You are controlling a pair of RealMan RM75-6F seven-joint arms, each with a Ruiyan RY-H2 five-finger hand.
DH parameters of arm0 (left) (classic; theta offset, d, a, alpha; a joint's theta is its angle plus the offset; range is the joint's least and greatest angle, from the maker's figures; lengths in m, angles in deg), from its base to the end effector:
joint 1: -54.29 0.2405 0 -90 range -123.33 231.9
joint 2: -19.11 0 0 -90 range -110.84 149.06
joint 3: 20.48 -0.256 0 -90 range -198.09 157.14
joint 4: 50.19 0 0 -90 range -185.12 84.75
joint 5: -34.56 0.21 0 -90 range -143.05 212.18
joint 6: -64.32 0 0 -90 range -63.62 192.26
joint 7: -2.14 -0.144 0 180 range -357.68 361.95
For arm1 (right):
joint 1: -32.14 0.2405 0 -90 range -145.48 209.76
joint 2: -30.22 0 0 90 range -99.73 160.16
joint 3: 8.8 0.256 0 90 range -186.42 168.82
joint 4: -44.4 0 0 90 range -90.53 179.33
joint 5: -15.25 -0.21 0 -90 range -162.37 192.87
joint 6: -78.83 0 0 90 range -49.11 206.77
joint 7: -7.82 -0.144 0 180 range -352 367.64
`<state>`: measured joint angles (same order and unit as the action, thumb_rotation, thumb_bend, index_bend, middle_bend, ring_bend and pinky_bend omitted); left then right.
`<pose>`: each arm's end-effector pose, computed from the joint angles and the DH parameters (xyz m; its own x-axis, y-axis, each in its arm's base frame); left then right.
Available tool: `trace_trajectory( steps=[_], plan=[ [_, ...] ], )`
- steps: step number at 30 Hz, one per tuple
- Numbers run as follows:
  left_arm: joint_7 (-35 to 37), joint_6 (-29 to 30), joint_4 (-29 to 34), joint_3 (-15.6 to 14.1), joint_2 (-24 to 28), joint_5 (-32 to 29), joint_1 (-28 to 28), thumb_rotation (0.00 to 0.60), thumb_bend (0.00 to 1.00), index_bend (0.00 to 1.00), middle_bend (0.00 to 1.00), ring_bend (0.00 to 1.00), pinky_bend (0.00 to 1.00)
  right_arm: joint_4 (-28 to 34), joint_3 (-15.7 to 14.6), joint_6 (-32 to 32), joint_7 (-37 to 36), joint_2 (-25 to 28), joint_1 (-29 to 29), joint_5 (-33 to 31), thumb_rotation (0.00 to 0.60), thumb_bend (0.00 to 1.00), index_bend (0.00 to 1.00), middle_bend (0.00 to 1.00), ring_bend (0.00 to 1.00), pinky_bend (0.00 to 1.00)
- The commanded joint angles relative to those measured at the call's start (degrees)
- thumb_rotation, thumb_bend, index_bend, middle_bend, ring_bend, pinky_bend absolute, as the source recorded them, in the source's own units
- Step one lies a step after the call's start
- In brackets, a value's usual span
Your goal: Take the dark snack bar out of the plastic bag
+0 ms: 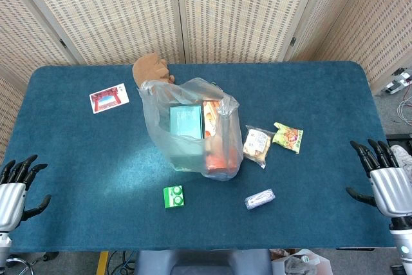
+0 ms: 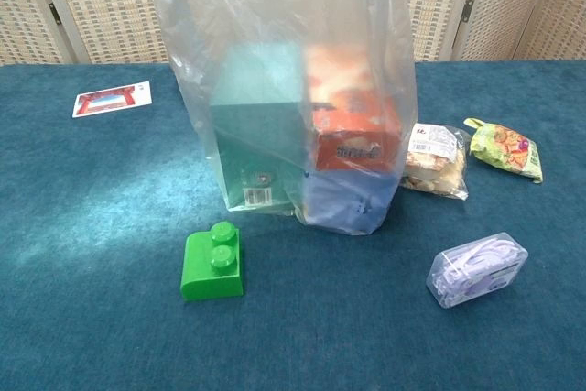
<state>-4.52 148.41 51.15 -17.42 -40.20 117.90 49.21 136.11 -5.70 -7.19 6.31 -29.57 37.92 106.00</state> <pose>-0.2914 0.1805 0.1713 0.4311 0.0240 0.9020 0.9019 0.0191 -0.4315 -0.3032 -0.1868 0.1821 0.4539 0.0301 0.8905 -0.8847 -0.1039 0.4545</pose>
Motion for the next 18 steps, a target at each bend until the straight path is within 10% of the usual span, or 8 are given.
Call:
trace_trajectory(
  steps=[1,9,18],
  plan=[
    [-0.07,-0.08,0.08,0.03,-0.04,0.03,-0.10,0.600,0.27,0.21,0.08,0.11,0.01,-0.17,0.01,-0.12,-0.18,-0.04,-0.04,-0.01,0.600,0.08,0.05,0.18,0.05,0.08],
    [2.95,-1.19,0.12,0.34,0.65,0.54,-1.03,0.600,0.27,0.21,0.08,0.11,0.01,-0.25,0.35,-0.57,-0.32,0.29,0.18,0.32,0.600,0.08,0.05,0.18,0.05,0.08],
    [22.70,-10.18,-0.78,1.68,5.67,1.55,-6.42,0.600,0.27,0.18,0.08,0.12,0.01,1.33,2.34,-1.46,-0.34,2.98,2.00,1.85,0.600,0.08,0.05,0.18,0.05,0.08]
  ],
)
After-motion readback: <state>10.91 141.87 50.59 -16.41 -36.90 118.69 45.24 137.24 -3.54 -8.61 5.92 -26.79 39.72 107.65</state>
